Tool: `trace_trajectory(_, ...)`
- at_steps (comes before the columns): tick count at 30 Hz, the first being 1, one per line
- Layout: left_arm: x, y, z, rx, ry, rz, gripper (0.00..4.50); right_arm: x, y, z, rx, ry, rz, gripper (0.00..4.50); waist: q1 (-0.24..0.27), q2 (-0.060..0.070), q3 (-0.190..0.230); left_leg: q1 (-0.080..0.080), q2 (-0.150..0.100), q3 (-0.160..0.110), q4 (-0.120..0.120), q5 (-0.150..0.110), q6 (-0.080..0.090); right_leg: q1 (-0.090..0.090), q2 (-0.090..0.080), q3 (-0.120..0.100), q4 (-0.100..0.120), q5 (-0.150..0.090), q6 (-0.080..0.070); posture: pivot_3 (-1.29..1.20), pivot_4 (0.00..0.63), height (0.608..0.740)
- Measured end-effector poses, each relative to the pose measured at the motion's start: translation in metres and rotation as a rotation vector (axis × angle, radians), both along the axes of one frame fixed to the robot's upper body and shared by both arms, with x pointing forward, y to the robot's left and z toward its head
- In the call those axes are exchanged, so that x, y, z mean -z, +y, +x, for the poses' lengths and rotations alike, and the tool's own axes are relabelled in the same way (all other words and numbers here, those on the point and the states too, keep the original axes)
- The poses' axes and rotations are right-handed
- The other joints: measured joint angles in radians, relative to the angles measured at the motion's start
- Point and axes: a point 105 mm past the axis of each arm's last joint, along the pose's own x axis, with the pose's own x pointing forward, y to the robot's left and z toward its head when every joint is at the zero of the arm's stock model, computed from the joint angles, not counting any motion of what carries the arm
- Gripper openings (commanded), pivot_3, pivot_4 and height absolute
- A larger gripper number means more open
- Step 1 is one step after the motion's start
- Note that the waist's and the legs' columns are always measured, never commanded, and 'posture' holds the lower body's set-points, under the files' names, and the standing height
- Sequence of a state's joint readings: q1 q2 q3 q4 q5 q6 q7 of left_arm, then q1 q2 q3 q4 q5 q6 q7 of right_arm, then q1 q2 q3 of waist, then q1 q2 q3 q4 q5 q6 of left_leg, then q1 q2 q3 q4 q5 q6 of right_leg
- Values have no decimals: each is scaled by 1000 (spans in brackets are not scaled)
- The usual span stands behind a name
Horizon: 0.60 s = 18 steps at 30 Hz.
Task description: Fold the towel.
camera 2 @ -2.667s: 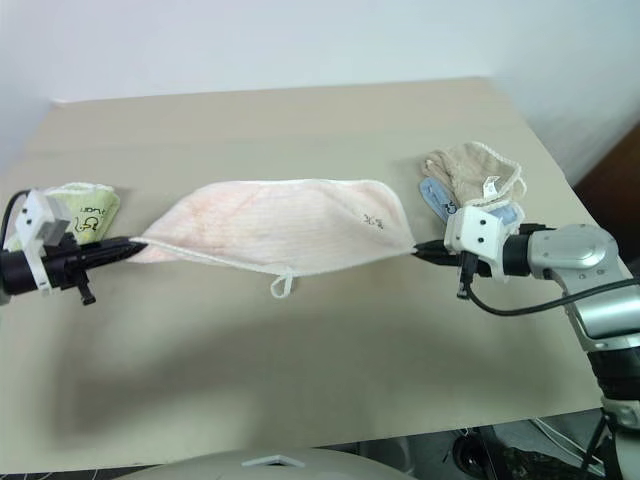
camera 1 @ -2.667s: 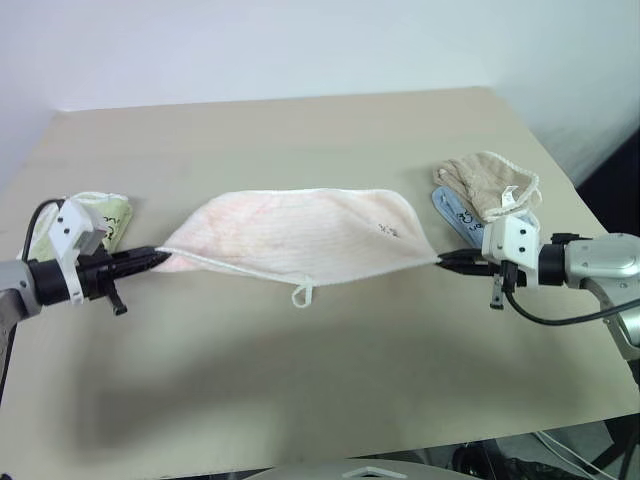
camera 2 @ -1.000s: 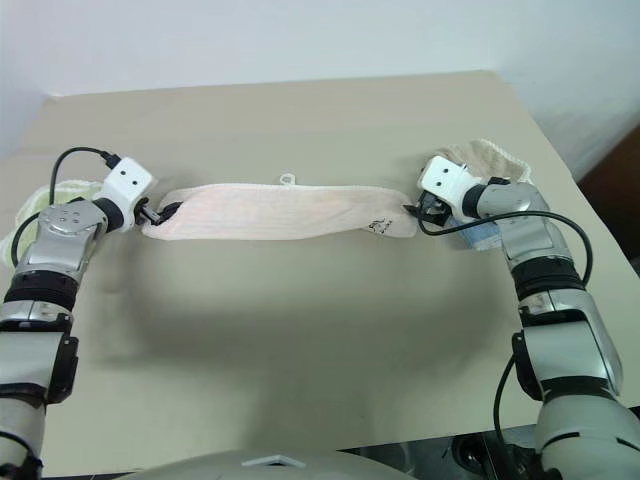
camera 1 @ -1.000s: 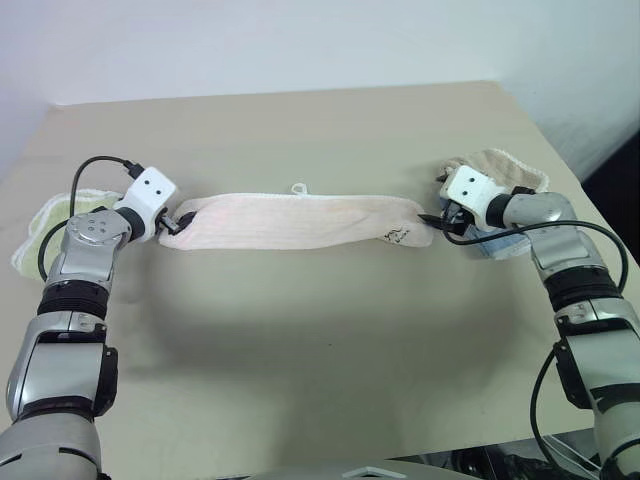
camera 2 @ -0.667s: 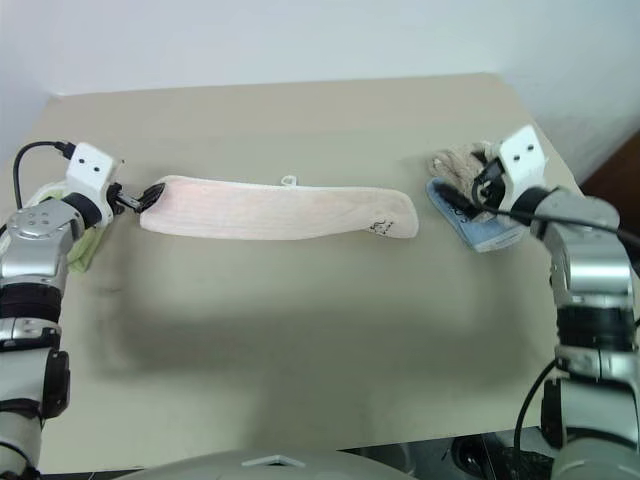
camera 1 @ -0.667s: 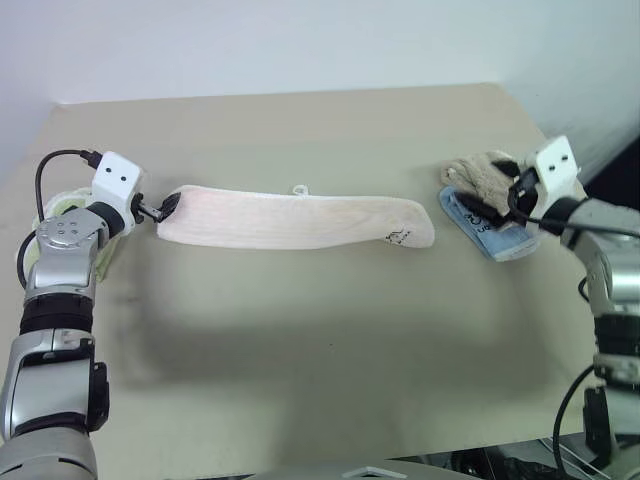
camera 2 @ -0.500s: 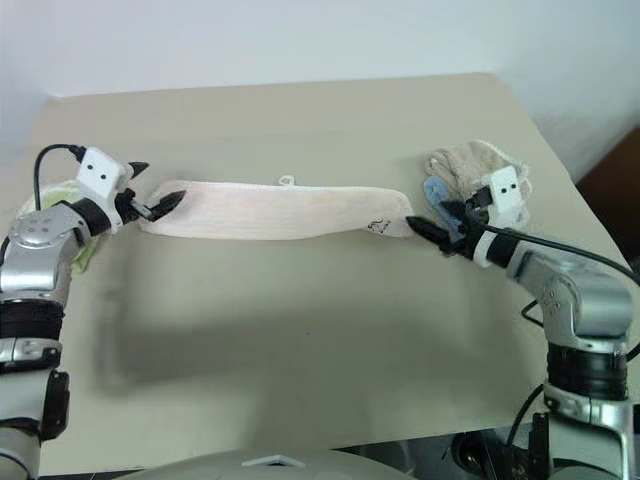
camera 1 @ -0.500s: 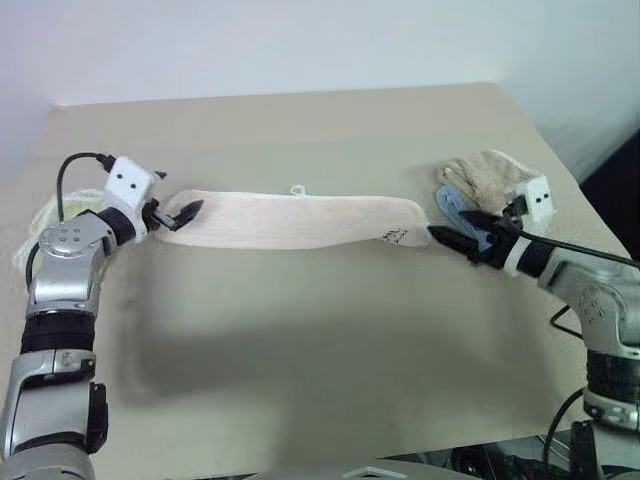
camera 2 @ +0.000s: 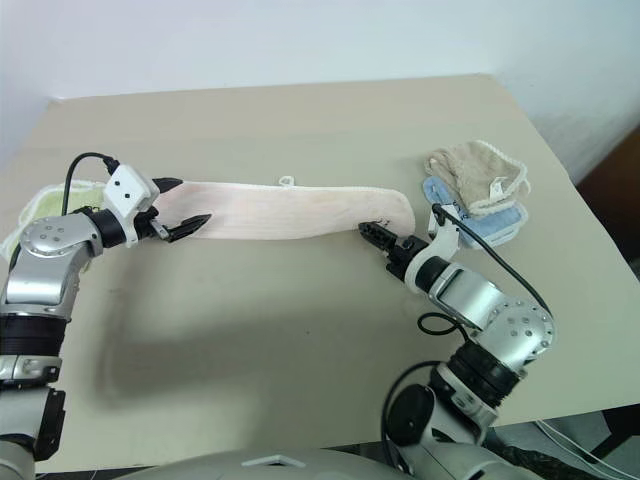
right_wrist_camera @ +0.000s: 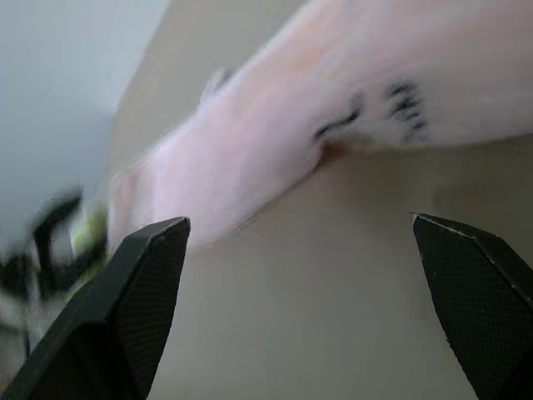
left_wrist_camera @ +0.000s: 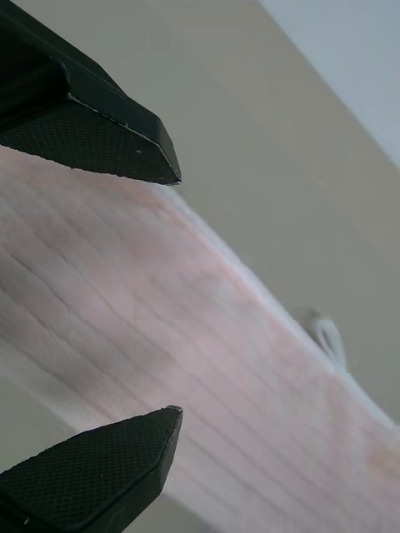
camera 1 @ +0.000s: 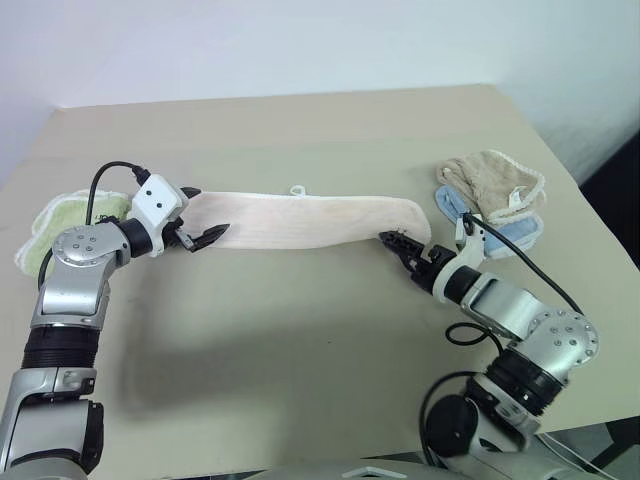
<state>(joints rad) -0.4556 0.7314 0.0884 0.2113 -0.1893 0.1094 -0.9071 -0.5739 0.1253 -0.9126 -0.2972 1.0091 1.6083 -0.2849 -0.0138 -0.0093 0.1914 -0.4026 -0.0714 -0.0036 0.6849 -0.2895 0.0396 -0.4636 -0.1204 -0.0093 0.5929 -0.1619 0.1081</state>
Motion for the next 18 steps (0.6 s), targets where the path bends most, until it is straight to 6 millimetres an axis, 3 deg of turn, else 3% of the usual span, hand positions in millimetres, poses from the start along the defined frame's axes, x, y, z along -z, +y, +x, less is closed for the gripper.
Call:
trace_trajectory(6, -1, -20, -8, 77, 23, -33, 4461, 7, -27, 9, 157, 116, 28, 4476, -2, 1, -1, 1, 0, 0, 0, 0, 0, 1, 1, 0, 0, 0, 0, 0, 150, 728)
trace_trajectory(12, 4, -23, -10, 86, 44, -34, 4461, 10, -30, 16, 209, 161, 87, 4476, -2, 1, -1, 14, 1, 0, -1, 0, 1, 17, 2, -1, -7, 0, 0, 0, 150, 728)
trace_trajectory(18, 4, -24, -11, 90, 49, -34, 4461, -1, -22, 22, 221, 164, 124, 4476, -7, 1, -1, 14, 2, 0, -2, 0, 1, 15, 2, -1, -7, 0, 0, 0, 150, 728)
